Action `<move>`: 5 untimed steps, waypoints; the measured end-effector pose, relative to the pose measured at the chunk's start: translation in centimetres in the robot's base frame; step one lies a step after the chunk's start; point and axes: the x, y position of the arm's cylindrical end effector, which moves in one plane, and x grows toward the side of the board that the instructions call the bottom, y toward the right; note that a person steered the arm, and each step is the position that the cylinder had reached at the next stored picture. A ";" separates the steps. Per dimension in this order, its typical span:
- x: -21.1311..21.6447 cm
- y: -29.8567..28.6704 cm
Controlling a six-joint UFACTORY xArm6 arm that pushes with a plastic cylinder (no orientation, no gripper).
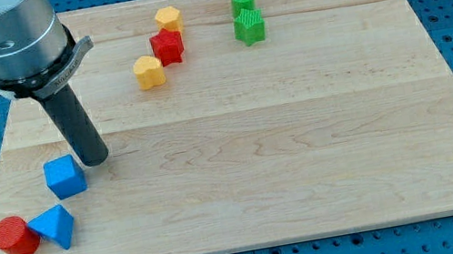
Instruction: Adjust blue cube to the top of red circle
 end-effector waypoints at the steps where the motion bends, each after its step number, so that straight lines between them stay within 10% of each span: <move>1: 0.6 -0.7; 5: 1.9 -3.7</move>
